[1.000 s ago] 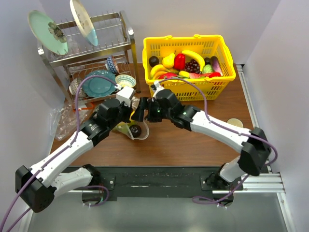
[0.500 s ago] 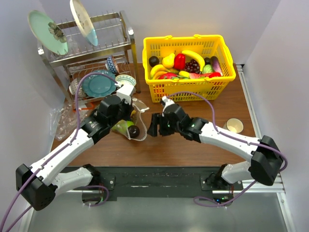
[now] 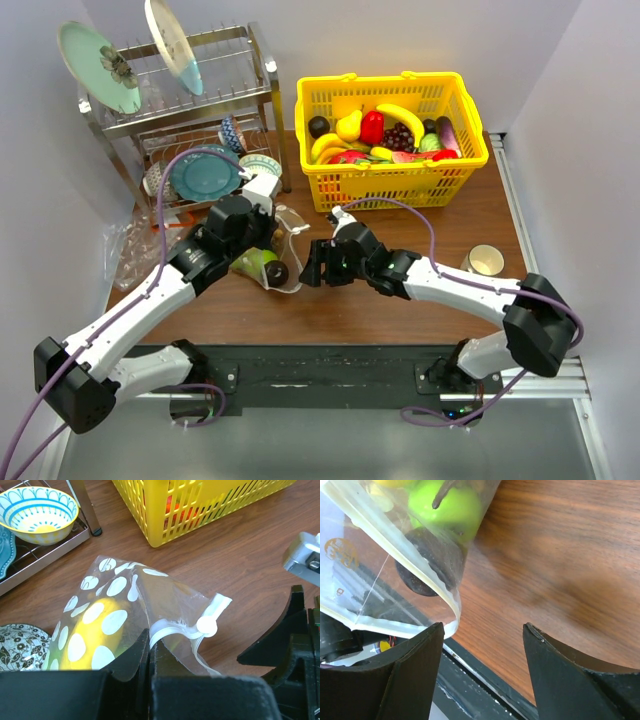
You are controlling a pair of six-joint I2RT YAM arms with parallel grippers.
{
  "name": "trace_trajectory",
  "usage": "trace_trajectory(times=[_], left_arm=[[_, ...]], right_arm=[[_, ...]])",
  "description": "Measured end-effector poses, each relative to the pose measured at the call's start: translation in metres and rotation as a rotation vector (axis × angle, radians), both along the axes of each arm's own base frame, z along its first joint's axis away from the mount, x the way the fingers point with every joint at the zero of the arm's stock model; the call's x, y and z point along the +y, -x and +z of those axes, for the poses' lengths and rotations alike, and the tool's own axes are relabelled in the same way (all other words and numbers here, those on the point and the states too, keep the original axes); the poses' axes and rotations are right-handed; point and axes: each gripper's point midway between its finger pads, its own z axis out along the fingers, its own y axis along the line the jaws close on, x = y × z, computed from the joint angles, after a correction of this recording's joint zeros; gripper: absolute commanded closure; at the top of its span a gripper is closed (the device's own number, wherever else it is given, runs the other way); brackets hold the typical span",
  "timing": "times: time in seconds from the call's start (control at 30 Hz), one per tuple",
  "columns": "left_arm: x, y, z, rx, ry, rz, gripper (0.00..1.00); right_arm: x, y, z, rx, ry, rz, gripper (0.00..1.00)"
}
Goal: Place the food in the zip-top bag and seal the zipper
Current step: Adjust the zipper food storage bag at the center of the board.
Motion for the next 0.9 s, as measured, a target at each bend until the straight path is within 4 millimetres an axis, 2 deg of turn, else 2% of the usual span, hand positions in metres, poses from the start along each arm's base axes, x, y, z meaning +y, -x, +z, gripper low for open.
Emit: trace_trajectory(times=[0.17, 0.27, 0.3, 0.33, 0.37, 0.4, 0.5, 0.57, 0.63, 0.7, 0.83, 0.9], left_arm=[[-0.001, 0.0, 0.0, 0.005, 0.01, 0.003, 1.0], [-0.001, 0.0, 0.0, 0.006, 0.01, 0.003, 1.0], [-0.001, 0.0, 0.0, 0.005, 0.009, 0.003, 1.0], [0.0, 0.001, 0.001, 0.007, 0.008, 0.003, 1.0], [-0.001, 0.001, 0.002, 0.007, 0.008, 0.003, 1.0], [0.0, 0.001, 0.003, 0.008, 0.008, 0.003, 1.0], [0.001, 0.001, 0.004, 0.018, 0.003, 0.01, 1.0], [0.003, 0.001, 0.005, 0.028, -0.006, 0.022, 1.0], [0.004, 0.0, 0.007, 0.036, -0.013, 0.036, 1.0], [0.006, 0.0, 0.009, 0.046, -0.012, 0.05, 1.0], [0.007, 0.007, 0.008, 0.087, 0.002, 0.056, 1.0], [0.007, 0.014, 0.008, 0.125, 0.0, 0.051, 1.0]], right_arm=[[0.007, 0.001, -0.002, 0.005, -0.017, 0.014, 0.41], [0.014, 0.001, -0.008, 0.02, -0.025, 0.022, 0.6], [0.018, 0.003, -0.011, 0.029, -0.031, 0.031, 0.76], [0.021, 0.004, -0.014, 0.04, -0.035, 0.036, 0.88], [0.023, 0.006, -0.016, 0.045, -0.037, 0.043, 0.96], [0.027, 0.009, -0.018, 0.061, -0.044, 0.052, 1.0], [0.032, 0.017, -0.019, 0.085, -0.055, 0.071, 1.0], [0.032, 0.019, -0.01, 0.084, -0.057, 0.08, 1.0], [0.031, 0.018, 0.007, 0.067, -0.051, 0.088, 1.0], [0.029, 0.009, 0.039, 0.026, -0.027, 0.089, 1.0], [0.024, -0.024, 0.145, -0.177, -0.093, 0.055, 1.0], [0.01, -0.032, 0.177, -0.254, -0.119, 0.026, 1.0]])
